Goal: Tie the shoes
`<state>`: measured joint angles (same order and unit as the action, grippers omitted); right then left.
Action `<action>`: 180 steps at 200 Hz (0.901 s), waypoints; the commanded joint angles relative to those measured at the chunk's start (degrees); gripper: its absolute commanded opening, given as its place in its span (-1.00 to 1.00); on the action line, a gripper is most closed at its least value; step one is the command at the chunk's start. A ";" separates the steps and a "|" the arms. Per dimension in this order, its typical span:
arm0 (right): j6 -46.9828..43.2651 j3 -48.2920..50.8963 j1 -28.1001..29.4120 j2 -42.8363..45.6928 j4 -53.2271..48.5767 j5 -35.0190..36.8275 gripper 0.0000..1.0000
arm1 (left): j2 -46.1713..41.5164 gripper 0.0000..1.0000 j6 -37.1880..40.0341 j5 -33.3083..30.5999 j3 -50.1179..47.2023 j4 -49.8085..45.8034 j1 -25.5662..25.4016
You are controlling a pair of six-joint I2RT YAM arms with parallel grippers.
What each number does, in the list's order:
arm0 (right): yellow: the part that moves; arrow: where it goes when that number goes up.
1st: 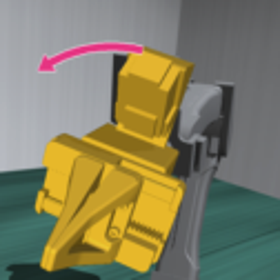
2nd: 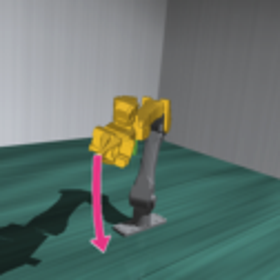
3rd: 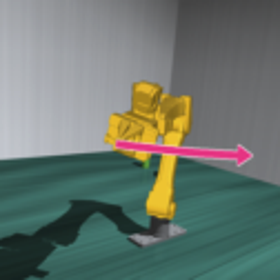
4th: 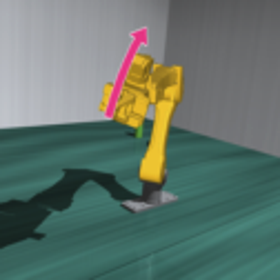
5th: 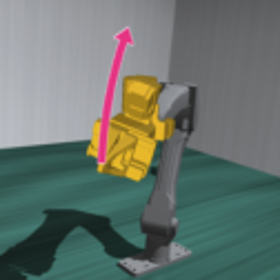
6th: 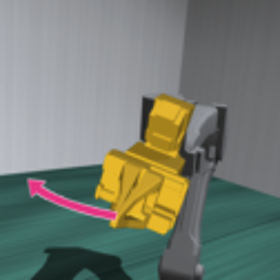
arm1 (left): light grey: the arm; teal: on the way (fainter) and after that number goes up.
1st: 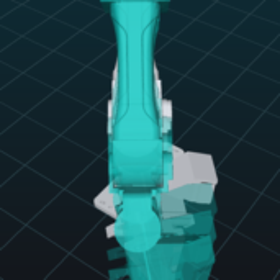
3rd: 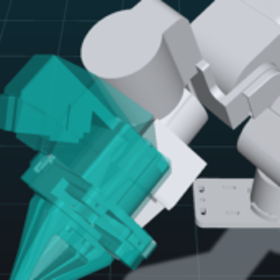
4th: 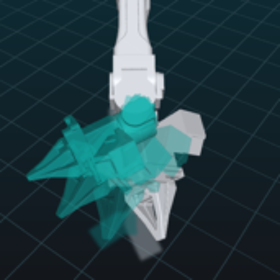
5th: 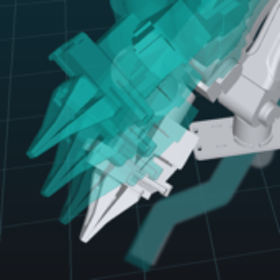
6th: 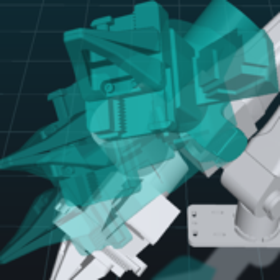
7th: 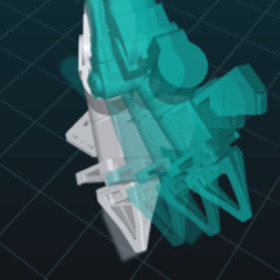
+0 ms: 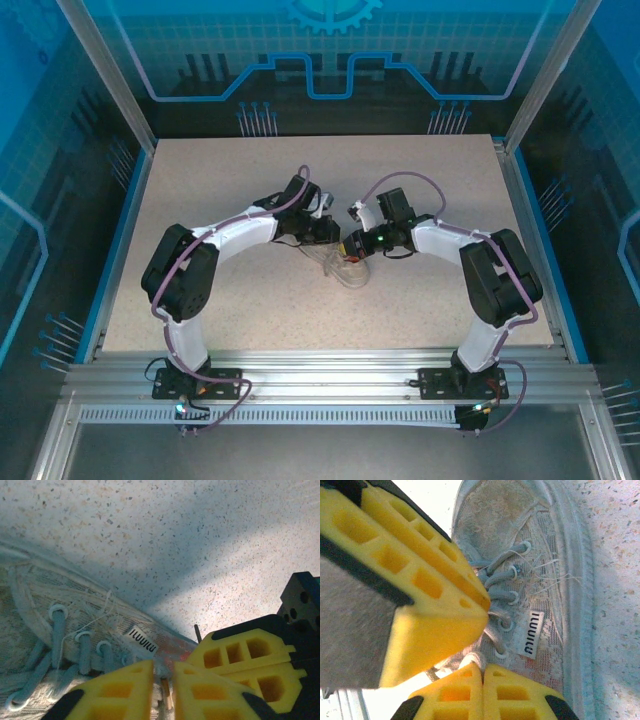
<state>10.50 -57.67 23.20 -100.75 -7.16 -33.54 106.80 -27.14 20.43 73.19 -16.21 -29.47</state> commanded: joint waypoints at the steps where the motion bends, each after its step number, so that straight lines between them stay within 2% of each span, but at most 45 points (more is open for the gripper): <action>1: 0.18 0.81 0.09 1.75 1.09 -1.46 -1.00 | -1.53 -0.81 -0.44 1.11 -1.03 0.96 1.13; 31: 0.00 0.46 0.00 1.65 0.69 -1.62 -1.00 | -3.43 -1.00 0.58 0.08 -1.10 0.26 2.28; 180: -1.27 -2.79 -0.02 1.36 -3.47 -0.92 -1.00 | -4.03 -1.00 1.90 0.93 2.03 3.20 5.75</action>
<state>10.44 -58.85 23.18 -100.40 -8.67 -33.67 103.85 -26.59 20.43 73.12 -14.31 -24.62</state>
